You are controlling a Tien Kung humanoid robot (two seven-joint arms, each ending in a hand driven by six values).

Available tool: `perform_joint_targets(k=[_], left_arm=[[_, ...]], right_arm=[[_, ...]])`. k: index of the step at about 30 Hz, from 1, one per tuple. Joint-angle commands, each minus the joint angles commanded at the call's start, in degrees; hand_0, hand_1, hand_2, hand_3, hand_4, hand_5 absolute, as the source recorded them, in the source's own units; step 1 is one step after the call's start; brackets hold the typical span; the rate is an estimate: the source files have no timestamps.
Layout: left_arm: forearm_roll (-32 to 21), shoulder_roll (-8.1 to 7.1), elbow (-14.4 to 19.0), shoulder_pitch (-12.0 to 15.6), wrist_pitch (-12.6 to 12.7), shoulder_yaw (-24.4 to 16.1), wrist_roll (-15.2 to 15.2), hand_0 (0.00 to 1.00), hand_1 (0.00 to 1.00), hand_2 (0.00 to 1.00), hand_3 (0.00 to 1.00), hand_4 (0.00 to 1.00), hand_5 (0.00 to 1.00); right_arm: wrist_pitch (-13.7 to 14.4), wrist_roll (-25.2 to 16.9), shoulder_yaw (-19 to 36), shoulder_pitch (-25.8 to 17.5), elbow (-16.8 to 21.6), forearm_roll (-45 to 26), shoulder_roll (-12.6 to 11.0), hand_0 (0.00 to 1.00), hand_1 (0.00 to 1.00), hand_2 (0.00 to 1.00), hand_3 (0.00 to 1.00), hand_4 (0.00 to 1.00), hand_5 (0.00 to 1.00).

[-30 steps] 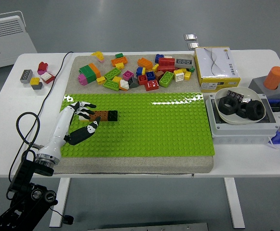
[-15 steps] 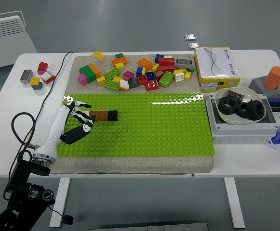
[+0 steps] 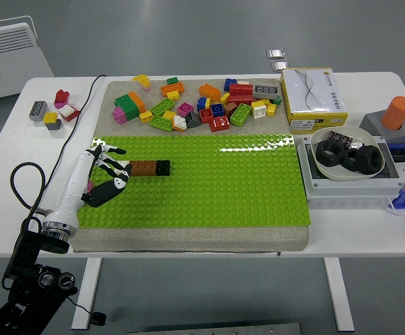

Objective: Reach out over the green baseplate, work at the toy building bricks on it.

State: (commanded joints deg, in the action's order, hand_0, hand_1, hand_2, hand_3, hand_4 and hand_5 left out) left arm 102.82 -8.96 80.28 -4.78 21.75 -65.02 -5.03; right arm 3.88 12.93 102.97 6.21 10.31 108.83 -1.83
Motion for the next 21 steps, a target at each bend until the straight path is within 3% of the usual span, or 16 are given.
perform_joint_targets(k=[21], left_arm=[[0.29, 0.24, -0.12, 0.32, -0.59, -0.58, 0.4, 0.684, 0.474, 0.466, 0.606, 0.648, 0.266]], right_arm=[[-0.58, -0.07, 3.36, 0.09, 0.0, 2.81, -0.05, 0.519, 0.65, 0.751, 0.782, 0.857, 0.945]])
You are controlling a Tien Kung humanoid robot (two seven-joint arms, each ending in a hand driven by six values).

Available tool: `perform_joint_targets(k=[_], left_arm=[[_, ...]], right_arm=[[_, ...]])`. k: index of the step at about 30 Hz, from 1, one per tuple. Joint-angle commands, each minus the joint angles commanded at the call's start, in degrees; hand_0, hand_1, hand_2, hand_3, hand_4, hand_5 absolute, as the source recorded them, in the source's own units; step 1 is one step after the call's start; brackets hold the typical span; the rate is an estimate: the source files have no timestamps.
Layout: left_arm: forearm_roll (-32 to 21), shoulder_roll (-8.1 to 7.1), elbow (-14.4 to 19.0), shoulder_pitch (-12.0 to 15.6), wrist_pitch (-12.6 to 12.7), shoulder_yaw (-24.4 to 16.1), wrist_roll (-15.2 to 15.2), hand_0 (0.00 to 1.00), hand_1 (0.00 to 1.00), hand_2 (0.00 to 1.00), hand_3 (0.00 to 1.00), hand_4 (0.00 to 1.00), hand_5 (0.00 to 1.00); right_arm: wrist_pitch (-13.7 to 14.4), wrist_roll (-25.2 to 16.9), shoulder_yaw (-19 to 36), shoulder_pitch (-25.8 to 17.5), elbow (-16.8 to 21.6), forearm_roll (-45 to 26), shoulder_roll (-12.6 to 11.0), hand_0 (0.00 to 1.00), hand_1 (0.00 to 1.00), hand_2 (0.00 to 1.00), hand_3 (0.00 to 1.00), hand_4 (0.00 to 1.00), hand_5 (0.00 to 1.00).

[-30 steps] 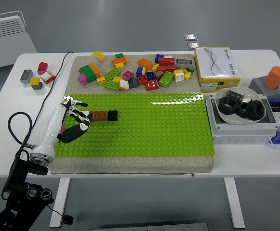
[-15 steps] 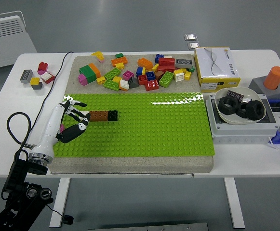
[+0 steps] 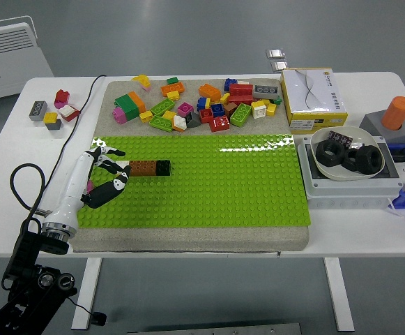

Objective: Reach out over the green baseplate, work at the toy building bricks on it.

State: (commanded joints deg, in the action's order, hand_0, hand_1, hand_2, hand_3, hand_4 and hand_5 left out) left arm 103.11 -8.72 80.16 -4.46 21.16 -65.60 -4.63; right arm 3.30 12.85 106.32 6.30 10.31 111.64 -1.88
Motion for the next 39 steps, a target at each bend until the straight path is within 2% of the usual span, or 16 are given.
perform_joint_targets(k=[4, 13, 21, 29, 30, 35, 36, 39], left_arm=[[0.02, -0.03, -0.04, 0.08, -0.07, -0.15, -0.02, 0.684, 0.474, 0.466, 0.606, 0.648, 0.266], [0.07, -0.39, -0.31, 0.16, -0.64, 1.58, 0.26, 0.685, 0.485, 0.473, 0.603, 0.649, 0.266], [0.09, -0.54, -0.79, -0.02, -0.64, 1.95, 0.08, 0.685, 0.489, 0.476, 0.603, 0.652, 0.268], [0.68, -0.67, -0.78, 0.14, -0.69, -0.02, -0.18, 0.686, 0.493, 0.477, 0.602, 0.652, 0.268], [0.86, -0.61, -0.85, 0.15, -0.74, -0.62, -0.2, 0.69, 0.557, 0.523, 0.602, 0.654, 0.27], [1.88, -0.36, -1.3, 0.47, -0.95, -4.49, -0.35, 0.69, 0.557, 0.523, 0.602, 0.654, 0.27], [1.94, -0.36, -1.33, 0.52, -0.96, -4.83, -0.37, 0.693, 0.593, 0.545, 0.603, 0.652, 0.267], [2.28, -0.33, -1.52, 0.81, -1.07, -6.97, -0.45, 0.693, 0.593, 0.545, 0.603, 0.652, 0.267]], right_arm=[[-0.26, -0.03, 1.63, 0.03, 0.0, 1.51, -0.01, 0.519, 0.65, 0.751, 0.782, 0.857, 0.945], [0.85, 0.39, -5.95, -0.38, 0.0, -5.7, 0.21, 0.519, 0.651, 0.757, 0.782, 0.856, 0.945], [0.94, 0.44, -6.33, -0.3, 0.0, -5.85, 0.19, 0.519, 0.652, 0.758, 0.782, 0.855, 0.943], [0.98, 0.46, -6.5, -0.38, 0.0, -5.99, 0.18, 0.519, 0.651, 0.758, 0.782, 0.853, 0.942], [0.98, 0.45, -6.49, -0.35, 0.0, -5.96, 0.18, 0.519, 0.651, 0.758, 0.783, 0.853, 0.941], [0.93, 0.32, -6.14, -0.08, 0.0, -5.49, 0.08, 0.519, 0.651, 0.758, 0.783, 0.853, 0.941], [0.93, 0.31, -6.11, -0.06, 0.0, -5.46, 0.08, 0.519, 0.651, 0.757, 0.783, 0.852, 0.94], [1.05, 0.34, -6.53, 0.1, 0.0, -5.9, 0.05, 0.519, 0.651, 0.757, 0.783, 0.852, 0.94]])
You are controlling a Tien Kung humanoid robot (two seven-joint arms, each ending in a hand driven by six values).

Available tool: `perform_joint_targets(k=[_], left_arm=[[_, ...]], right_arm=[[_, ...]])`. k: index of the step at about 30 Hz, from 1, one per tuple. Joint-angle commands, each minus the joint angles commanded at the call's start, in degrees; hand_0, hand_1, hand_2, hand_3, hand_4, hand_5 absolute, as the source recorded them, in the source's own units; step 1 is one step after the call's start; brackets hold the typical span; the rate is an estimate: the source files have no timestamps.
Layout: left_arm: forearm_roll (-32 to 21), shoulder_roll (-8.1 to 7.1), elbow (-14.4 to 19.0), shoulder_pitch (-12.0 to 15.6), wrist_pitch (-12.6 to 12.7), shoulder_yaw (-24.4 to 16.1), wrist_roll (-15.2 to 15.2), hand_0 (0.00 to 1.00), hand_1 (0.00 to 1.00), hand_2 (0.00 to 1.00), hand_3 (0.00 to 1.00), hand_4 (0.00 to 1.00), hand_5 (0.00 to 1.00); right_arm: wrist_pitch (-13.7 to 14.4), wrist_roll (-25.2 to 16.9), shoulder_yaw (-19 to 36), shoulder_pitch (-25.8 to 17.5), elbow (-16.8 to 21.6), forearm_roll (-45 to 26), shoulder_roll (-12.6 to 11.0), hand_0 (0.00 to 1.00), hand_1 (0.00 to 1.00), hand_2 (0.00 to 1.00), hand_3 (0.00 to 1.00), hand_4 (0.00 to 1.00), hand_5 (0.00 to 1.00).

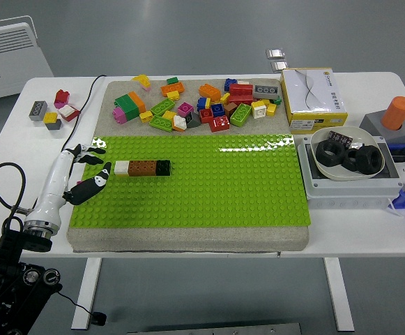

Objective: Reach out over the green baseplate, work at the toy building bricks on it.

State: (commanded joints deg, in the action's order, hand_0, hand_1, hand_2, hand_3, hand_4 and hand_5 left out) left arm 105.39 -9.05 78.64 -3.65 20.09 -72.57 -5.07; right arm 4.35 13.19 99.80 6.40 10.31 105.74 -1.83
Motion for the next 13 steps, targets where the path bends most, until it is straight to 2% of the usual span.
perform_joint_targets(k=[2, 3, 8, 9, 10, 13], left_arm=[[0.3, 0.08, -0.03, 0.15, -0.21, -1.02, 0.13, 0.693, 0.593, 0.545, 0.603, 0.652, 0.267], [0.45, 0.1, -0.04, 0.2, -0.34, -1.4, 0.21, 0.702, 0.628, 0.583, 0.606, 0.657, 0.264], [0.98, 0.21, -0.08, 0.35, -0.79, -2.45, 0.35, 0.702, 0.628, 0.583, 0.606, 0.657, 0.264], [1.04, 0.24, -0.1, 0.35, -0.84, -2.52, 0.37, 0.702, 0.628, 0.583, 0.606, 0.657, 0.264], [1.11, 0.27, -0.13, 0.34, -0.88, -2.56, 0.39, 0.742, 0.71, 0.676, 0.611, 0.678, 0.275], [1.3, 0.39, -0.25, 0.3, -0.94, -2.66, 0.45, 0.742, 0.71, 0.676, 0.611, 0.678, 0.275]], right_arm=[[0.28, 0.1, -1.68, 0.05, 0.0, -1.71, 0.01, 0.519, 0.651, 0.757, 0.783, 0.852, 0.94], [0.41, 0.14, -2.45, 0.07, 0.0, -2.47, 0.02, 0.519, 0.653, 0.756, 0.783, 0.85, 0.937], [1.13, 0.33, -7.07, 0.03, 0.0, -7.0, 0.11, 0.519, 0.653, 0.756, 0.783, 0.85, 0.937], [1.17, 0.34, -7.36, 0.02, 0.0, -7.27, 0.09, 0.519, 0.653, 0.756, 0.783, 0.85, 0.937], [1.16, 0.33, -7.37, 0.03, 0.0, -7.26, 0.07, 0.519, 0.652, 0.761, 0.785, 0.851, 0.937], [0.98, 0.24, -6.34, 0.09, 0.0, -6.18, -0.04, 0.519, 0.652, 0.761, 0.785, 0.851, 0.937]])
